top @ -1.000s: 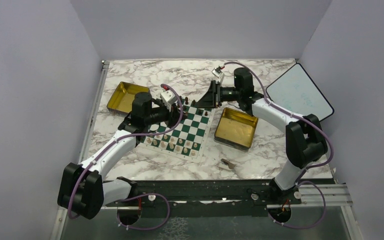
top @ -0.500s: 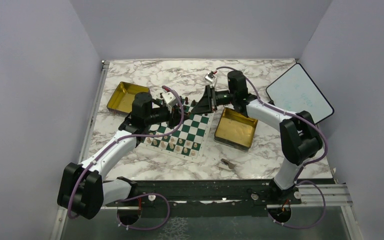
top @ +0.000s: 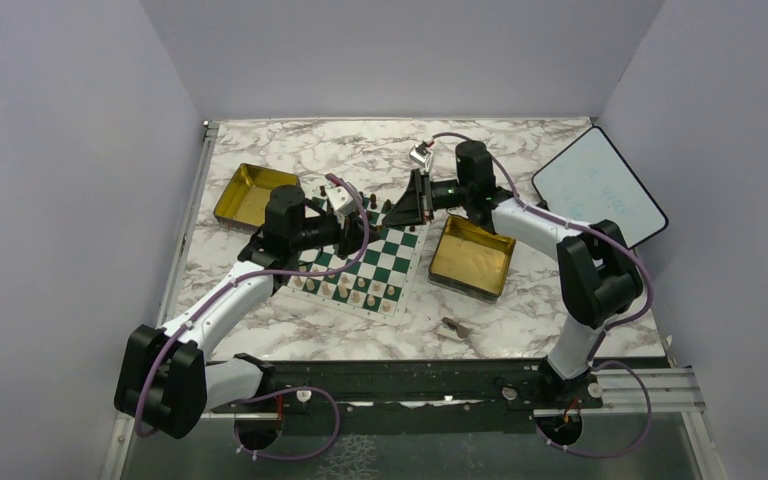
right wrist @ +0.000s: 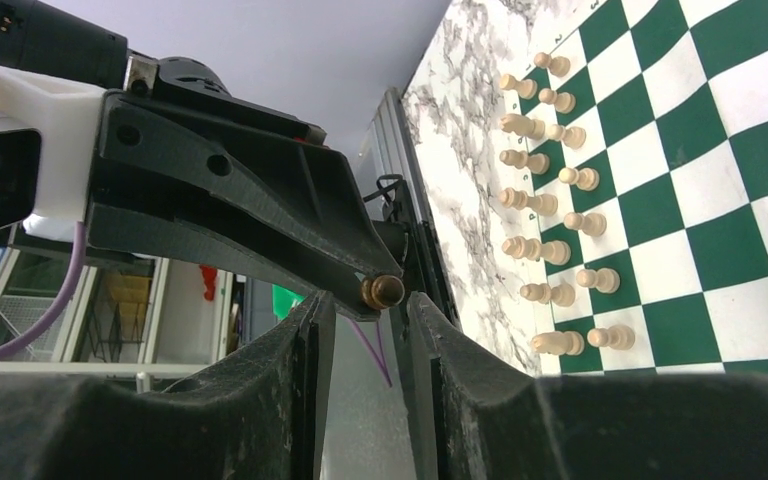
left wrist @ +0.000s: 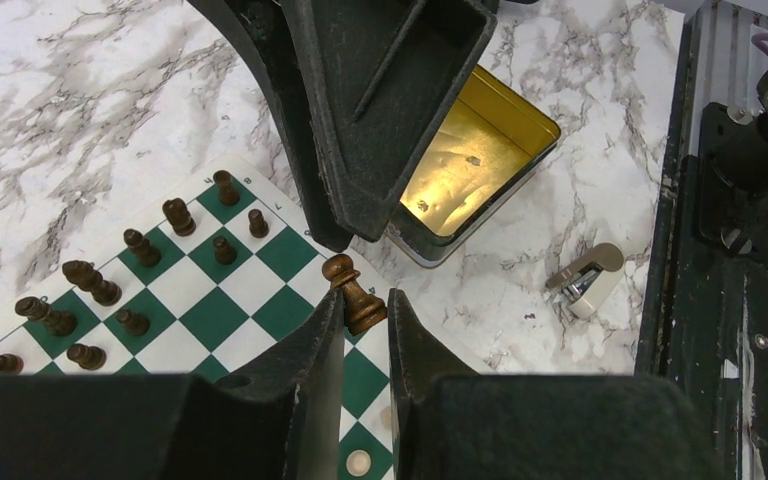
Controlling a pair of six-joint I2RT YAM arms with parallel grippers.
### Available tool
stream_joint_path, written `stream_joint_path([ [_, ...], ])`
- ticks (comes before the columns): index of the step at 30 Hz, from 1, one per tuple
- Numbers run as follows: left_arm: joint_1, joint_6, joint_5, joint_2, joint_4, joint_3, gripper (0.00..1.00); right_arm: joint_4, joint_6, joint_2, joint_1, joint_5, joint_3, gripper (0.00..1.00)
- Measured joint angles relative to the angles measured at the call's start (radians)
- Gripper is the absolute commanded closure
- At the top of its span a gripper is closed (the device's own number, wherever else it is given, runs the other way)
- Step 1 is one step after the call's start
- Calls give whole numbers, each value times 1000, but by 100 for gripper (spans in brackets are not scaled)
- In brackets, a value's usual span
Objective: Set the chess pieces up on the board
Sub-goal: Place the chess piece on the chessboard.
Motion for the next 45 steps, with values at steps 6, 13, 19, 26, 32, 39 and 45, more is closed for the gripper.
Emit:
stream_joint_path([
  [6, -2, 2, 2, 0, 1, 0, 87, -15, -7, 18, 14, -5, 0, 62],
  [13, -6, 6, 16, 0, 5, -1, 87, 47, 43, 23, 24, -5, -5, 69],
  [19, -8, 17, 18, -4, 16, -11, 88, 101, 89, 34, 25, -10, -22, 71],
  [26, -11, 22, 18, -5, 16, -15, 89, 114, 93, 34, 25, -11, -32, 69],
  [32, -12, 25, 17, -7, 16, -18, 89, 120, 97, 34, 25, -12, -38, 75],
  [39, -13, 32, 10, -15, 16, -19, 89, 120, 99, 34, 25, -13, -38, 79],
  [45, -13, 39, 6, -16, 16, -23, 79, 120, 99, 34, 25, -12, -42, 87],
])
